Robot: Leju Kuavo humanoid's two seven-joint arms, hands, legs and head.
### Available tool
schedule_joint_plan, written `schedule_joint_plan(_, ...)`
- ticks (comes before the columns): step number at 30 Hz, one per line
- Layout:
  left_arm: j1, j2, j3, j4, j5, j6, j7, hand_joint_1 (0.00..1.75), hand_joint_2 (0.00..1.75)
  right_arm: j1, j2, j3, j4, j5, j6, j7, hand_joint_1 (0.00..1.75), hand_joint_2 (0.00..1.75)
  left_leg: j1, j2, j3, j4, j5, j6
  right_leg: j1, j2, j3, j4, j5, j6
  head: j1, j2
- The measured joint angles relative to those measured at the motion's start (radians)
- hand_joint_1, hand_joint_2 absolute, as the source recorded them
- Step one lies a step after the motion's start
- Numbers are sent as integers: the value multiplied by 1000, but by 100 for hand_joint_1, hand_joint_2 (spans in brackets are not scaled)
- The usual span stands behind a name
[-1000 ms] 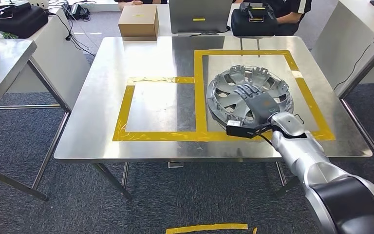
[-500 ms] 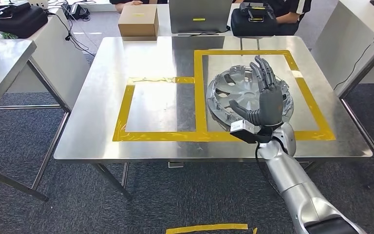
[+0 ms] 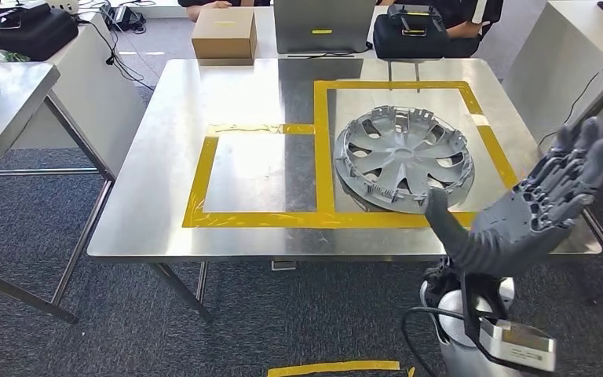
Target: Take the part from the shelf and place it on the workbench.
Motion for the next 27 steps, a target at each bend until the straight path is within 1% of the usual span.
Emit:
schedule_joint_plan(3,0,0,0,1,4,1,9,0,0,26,0,14,-91,-9,1,0,0,175,0,0,0,0,0,0,0,0,0,0,0,0,0,0)
schedule_joint_plan(7,0,0,0,2,3,-5,11,0,0,50,0,31,-157,3,1,0,0,175,0,0,0,0,0,0,0,0,0,0,0,0,0,0)
schedule_joint_plan(13,-1,0,0,3,-3,-19,23,0,0,58,1,38,-186,40,1,0,0,175,-1,1,0,2,-1,1,-3,1,1,-1,1,2,0,0)
schedule_joint_plan(17,-1,1,-1,4,-13,-20,39,0,0,58,1,38,-189,44,1,0,0,175,-2,1,0,4,-3,4,-4,1,2,-1,1,4,0,0)
schedule_joint_plan(21,-1,0,-1,4,-20,-24,54,0,0,58,1,38,-189,44,1,0,0,175,-5,1,0,9,-8,11,-8,1,5,-2,-1,10,0,0)
schedule_joint_plan(23,-2,0,-1,4,-21,-27,58,0,0,59,1,38,-190,48,1,0,0,175,-6,1,1,10,-6,17,-9,1,8,-3,1,17,0,0)
schedule_joint_plan(24,-2,0,-1,4,-22,-28,60,0,0,59,0,38,-190,51,1,0,0,175,-4,2,2,7,-2,21,-9,1,9,-1,1,20,0,0)
schedule_joint_plan(25,-2,-1,-1,4,-23,-29,61,0,0,60,0,38,-190,54,1,0,0,175,-2,3,4,2,3,25,-8,1,8,6,-8,23,0,0)
schedule_joint_plan(26,-3,-1,-1,4,-24,-30,62,0,0,61,0,38,-190,57,1,0,0,175,0,5,4,-3,7,29,-7,1,1,28,-30,24,1,0)
schedule_joint_plan(27,-3,-2,-1,4,-25,-30,62,0,0,63,0,38,-190,59,1,0,0,175,3,8,3,-6,11,33,-7,0,-14,70,-66,25,3,0)
